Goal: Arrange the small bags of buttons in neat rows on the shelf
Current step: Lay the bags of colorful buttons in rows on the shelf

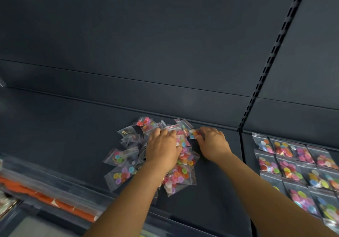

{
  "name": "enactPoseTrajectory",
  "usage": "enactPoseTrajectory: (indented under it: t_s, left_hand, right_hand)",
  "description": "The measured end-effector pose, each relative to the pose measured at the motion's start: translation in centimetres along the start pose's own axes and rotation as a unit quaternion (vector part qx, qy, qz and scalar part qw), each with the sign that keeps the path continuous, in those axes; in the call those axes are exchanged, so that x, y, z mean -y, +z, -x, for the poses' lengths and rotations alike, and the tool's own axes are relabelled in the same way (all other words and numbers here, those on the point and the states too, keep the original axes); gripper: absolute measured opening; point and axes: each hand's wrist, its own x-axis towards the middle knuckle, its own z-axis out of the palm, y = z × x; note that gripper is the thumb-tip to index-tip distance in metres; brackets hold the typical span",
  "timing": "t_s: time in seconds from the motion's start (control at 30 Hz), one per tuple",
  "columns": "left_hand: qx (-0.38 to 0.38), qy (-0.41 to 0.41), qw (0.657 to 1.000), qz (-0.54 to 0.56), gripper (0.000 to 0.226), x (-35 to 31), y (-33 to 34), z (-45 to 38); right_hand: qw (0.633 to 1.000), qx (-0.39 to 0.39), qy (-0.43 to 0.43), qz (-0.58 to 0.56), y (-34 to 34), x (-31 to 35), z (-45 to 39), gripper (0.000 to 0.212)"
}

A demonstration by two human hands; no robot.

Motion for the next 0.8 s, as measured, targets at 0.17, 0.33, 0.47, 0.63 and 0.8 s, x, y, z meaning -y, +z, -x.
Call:
enactPoseTrajectory:
  t_s: [0.17,0.33,0.47,0.63,0.8]
  left_hand:
    - [-0.019,-0.029,0.998,0.048,0.058,0.3,0.2,-0.6]
    - [-0.056,-0.048,0.990,0.122,0.020,0.4,0.0,-0.6]
    - [-0.061,-0.037,0.978,0.197,0.019,0.2,-0.4,-0.5]
    - [-0.039,-0.054,0.926,0.371,0.015,-0.8,-1.9,-0.3]
    - [-0.030,-0.060,0.871,0.487,0.010,-3.8,-2.4,-0.6]
  right_hand:
    - [0.997,-0.034,0.063,-0.013,0.3,0.6,-1.5,0.056]
    - [0.991,-0.023,0.109,-0.078,0.2,0.3,-3.2,0.026]
    - [0.987,-0.017,0.089,-0.135,-0.2,0.1,-3.0,0.027]
    - [0.949,-0.069,0.051,-0.302,-2.1,-0.5,-1.1,0.012]
    - [0.879,-0.099,0.041,-0.465,-5.5,-2.4,1.4,0.012]
